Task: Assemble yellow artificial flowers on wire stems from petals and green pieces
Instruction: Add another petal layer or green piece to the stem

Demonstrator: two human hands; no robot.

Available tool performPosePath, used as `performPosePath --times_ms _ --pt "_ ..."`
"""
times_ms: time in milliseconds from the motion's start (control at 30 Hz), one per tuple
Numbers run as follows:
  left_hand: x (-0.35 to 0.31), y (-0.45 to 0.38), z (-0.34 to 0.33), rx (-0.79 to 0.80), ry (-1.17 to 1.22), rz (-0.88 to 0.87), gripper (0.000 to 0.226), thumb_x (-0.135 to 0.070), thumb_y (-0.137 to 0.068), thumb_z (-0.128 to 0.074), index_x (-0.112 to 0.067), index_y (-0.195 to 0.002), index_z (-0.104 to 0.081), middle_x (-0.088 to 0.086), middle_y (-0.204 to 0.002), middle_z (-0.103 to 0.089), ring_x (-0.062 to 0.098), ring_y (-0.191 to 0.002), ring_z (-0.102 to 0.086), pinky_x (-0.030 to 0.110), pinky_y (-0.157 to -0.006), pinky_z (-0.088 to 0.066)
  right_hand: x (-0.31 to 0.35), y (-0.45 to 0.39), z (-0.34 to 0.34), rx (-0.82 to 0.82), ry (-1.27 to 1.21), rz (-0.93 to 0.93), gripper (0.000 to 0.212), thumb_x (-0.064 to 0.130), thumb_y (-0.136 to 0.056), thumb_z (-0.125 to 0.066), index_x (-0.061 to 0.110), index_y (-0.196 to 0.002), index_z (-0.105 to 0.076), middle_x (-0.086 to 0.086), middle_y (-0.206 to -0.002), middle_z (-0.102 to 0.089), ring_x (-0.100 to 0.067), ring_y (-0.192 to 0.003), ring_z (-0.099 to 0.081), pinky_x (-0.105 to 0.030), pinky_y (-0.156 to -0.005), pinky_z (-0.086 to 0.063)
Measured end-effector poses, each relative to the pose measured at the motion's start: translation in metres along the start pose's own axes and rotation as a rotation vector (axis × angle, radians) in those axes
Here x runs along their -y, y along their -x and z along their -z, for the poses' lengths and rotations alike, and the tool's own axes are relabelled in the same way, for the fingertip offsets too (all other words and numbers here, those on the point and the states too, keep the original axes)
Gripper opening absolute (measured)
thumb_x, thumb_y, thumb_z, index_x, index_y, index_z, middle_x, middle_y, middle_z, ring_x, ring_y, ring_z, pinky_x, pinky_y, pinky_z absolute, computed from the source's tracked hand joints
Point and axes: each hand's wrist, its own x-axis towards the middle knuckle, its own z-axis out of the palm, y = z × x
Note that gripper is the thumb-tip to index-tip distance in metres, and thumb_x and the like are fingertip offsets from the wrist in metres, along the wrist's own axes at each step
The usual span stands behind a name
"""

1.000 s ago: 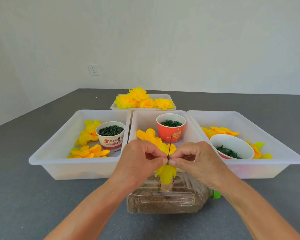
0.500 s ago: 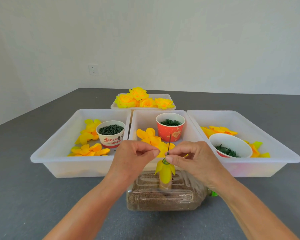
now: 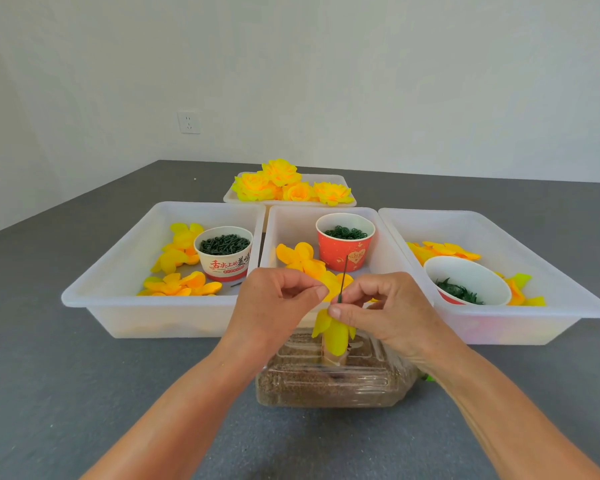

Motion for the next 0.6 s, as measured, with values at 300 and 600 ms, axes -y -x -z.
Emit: performPosePath --times_ms 300,600 --pt "-0.006 0.005 0.005 -0.018 0.0 -0.018 0.013 -0.016 -0.079 -0.072 -0.025 -0.07 -0.072 -0.013 -0.058 -0.065 -0.003 -0.057 -0.054 0.013 -0.061 -0.046 0.006 0.013 -0.008 -0.279 0.002 -0.028 0.01 0.027 -0.071 -0.077 0.035 -0.066 -0.073 0.013 -0.068 -0.07 0.003 -0.058 -0.056 -0.011 -0.056 -0.044" --pt "-0.004 0.006 0.006 -0.008 -0.001 -0.021 0.015 -0.015 -0.079 -0.072 -0.026 -0.069 -0.072 -0.015 -0.054 -0.063 -0.003 -0.056 -0.053 0.013 -0.06 -0.045 0.011 0.016 -0.038 -0.563 0.275 0.03 0.019 0.026 -0.068 -0.08 0.02 -0.056 -0.066 0.011 -0.055 -0.058 -0.008 -0.057 -0.049 -0.023 -0.055 -0.038"
